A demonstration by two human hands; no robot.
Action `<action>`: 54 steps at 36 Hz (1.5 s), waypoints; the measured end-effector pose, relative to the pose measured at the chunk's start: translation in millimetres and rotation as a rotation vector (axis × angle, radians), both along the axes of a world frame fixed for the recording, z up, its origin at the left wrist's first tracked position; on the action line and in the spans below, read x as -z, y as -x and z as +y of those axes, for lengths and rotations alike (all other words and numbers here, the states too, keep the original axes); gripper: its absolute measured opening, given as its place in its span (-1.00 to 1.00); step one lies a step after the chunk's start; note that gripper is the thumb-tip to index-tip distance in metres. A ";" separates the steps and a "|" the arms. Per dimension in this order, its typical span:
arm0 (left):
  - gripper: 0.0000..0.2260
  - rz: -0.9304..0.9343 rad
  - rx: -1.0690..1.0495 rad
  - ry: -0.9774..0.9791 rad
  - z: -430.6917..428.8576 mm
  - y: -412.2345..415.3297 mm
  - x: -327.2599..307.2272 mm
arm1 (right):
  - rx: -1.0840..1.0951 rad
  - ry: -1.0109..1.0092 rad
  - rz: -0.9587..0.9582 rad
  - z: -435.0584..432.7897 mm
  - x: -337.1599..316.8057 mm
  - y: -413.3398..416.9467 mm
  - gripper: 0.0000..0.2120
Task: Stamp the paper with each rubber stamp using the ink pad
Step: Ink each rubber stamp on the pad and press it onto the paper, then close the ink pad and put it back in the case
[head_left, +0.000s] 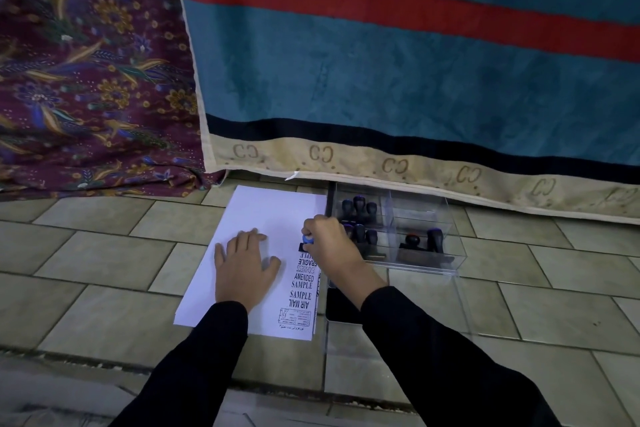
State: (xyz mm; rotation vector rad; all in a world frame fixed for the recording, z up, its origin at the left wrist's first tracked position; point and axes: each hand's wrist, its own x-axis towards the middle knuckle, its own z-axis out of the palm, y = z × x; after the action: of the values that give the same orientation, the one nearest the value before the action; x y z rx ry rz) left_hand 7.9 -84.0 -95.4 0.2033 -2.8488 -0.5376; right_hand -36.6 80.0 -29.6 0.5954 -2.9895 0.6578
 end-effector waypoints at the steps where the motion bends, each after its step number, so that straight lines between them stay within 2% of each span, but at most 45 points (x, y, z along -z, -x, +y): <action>1: -0.60 0.003 0.000 -0.002 -0.1 -0.5 -0.5 | 0.009 0.022 -0.005 0.8 0.4 1.5 -0.88; 5: -0.52 0.006 0.002 0.014 0.2 -2.4 -2.3 | 0.101 0.231 -0.036 13.1 -5.6 16.3 -0.77; 7: -0.51 0.012 0.002 0.012 -0.3 -2.4 -2.4 | 0.213 0.434 -0.032 24.2 -14.5 23.8 -0.71; 9: -0.52 0.008 0.000 0.008 -0.5 -2.2 -1.9 | 0.295 0.633 0.050 38.1 -25.2 32.3 -0.68; 11: -0.55 0.004 0.005 0.008 -0.3 -1.9 -1.0 | 0.330 0.692 0.155 54.5 -35.1 42.7 -0.73; 17: -0.57 0.011 -0.001 0.003 -0.4 -1.9 -0.8 | 0.395 0.498 0.209 88.2 -36.7 72.5 -0.83; 20: -0.60 0.027 0.000 -0.007 -1.0 -1.4 0.5 | 0.388 0.425 0.154 91.0 -28.6 79.7 -0.88; 27: -0.63 0.041 0.002 -0.020 -2.3 0.0 2.3 | 0.404 0.292 -0.024 85.2 -14.9 85.8 -0.85; 37: -0.61 0.028 -0.005 -0.080 -3.4 0.7 0.1 | 0.430 0.198 -0.107 82.6 -17.7 90.7 -0.88; 42: -0.60 0.063 -0.045 -0.315 -7.4 0.9 -2.5 | 0.415 0.215 -0.089 84.8 -21.0 85.1 -0.81; 45: -0.62 0.027 -0.115 -0.587 -10.2 0.2 -3.9 | 0.400 0.280 -0.028 90.5 -25.4 72.9 -0.77; 51: -0.73 0.039 -0.092 -1.072 -19.5 -1.6 -16.3 | 0.446 0.531 0.044 107.3 -25.6 19.0 -0.88; 52: -0.75 0.048 -0.087 -1.113 -20.4 -2.9 -19.4 | 0.451 0.528 0.039 110.1 -22.0 7.5 -0.90; 54: -0.76 0.069 -0.069 -1.070 -20.7 -5.2 -23.1 | 0.446 0.478 0.006 114.9 -12.5 -14.6 -0.93</action>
State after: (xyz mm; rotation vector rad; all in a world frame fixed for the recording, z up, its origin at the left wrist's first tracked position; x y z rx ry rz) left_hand 13.1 -104.8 -72.3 0.4293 -2.1722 -1.9246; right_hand -22.1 194.9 -17.2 -0.0925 -2.6527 1.2433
